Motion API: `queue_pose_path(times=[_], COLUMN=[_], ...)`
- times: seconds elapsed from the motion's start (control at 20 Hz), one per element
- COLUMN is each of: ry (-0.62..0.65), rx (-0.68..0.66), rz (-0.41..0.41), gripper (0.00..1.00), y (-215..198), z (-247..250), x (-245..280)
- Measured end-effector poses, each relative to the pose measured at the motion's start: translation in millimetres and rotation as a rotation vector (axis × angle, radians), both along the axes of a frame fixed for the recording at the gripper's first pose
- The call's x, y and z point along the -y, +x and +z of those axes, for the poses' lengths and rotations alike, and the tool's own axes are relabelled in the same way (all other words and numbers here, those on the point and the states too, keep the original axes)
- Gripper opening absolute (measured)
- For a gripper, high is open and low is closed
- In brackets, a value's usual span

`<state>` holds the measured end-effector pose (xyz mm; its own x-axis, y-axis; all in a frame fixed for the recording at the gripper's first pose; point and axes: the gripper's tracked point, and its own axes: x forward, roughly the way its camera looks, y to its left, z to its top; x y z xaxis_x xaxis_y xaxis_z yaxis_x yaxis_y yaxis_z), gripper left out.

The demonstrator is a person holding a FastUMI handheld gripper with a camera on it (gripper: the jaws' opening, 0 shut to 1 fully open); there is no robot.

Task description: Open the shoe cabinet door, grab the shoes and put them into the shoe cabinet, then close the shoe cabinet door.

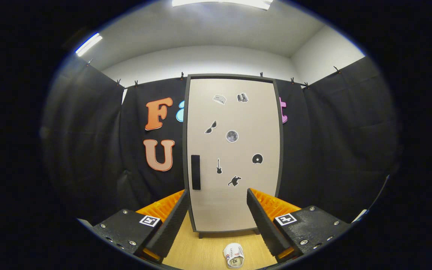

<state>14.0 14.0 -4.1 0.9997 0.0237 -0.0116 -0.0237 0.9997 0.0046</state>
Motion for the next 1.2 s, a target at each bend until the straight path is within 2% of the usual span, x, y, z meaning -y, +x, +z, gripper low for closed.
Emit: queue_pose_path(times=[0.4,0.95,1.2], ry=[-0.007,-0.013,-0.029], rx=[-0.024,-0.047,-0.073], rz=[0.041,0.086,0.072], gripper=[0.96,0.96,0.96], y=[48.5,157.9,203.6], z=[-19.3,-44.5,-59.2], x=[-26.3,-73.1,-80.9])
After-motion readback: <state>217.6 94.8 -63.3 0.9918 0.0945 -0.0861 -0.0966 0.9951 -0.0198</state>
